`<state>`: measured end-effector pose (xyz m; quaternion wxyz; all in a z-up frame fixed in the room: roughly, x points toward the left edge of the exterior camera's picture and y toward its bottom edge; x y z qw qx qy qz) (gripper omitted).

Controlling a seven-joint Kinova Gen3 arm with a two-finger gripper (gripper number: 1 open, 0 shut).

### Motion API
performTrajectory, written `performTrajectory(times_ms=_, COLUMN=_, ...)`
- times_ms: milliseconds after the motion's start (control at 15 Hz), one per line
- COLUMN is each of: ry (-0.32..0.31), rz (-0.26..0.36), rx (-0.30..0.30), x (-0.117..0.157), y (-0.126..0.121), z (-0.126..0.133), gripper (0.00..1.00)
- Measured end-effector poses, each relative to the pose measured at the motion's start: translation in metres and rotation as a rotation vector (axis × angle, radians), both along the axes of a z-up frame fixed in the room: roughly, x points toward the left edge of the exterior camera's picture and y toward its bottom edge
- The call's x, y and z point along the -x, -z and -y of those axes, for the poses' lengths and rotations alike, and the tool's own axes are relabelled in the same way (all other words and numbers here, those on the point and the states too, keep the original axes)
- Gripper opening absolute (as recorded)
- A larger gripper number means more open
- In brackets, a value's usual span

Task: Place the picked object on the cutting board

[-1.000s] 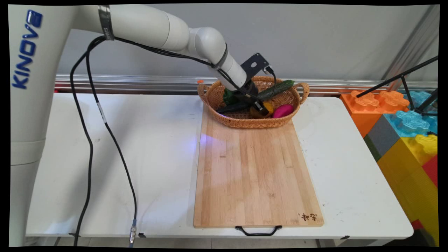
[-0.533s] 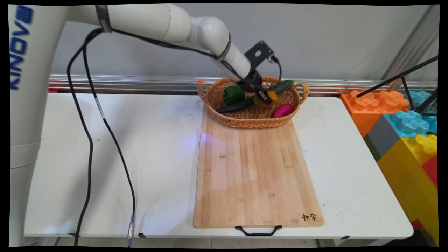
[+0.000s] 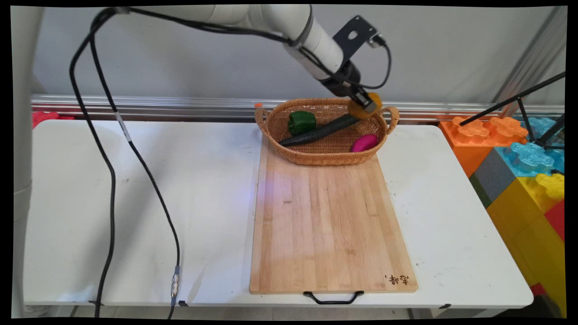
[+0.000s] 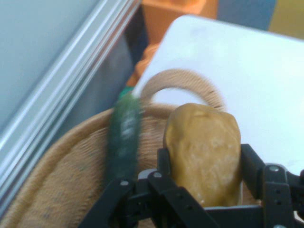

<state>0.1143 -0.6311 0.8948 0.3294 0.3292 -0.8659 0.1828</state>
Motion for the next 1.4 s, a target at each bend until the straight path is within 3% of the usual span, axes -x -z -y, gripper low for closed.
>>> performTrajectory(times_ms=267, ry=0.080, rz=-0.071, rx=-0.103, x=0.028, y=-0.016, z=-0.037, gripper=0.00)
performTrajectory(times_ms=467, ry=0.151, rz=-0.087, rx=-0.167, x=0.043, y=-0.010, z=-0.065, gripper=0.00)
performTrajectory(times_ms=1000, ry=0.238, rz=0.045, rx=-0.216, x=0.031, y=0.068, z=-0.096, gripper=0.00)
performTrajectory(times_ms=1400, ry=0.260, rz=0.092, rx=-0.204, x=0.026, y=0.108, z=-0.101, gripper=0.00)
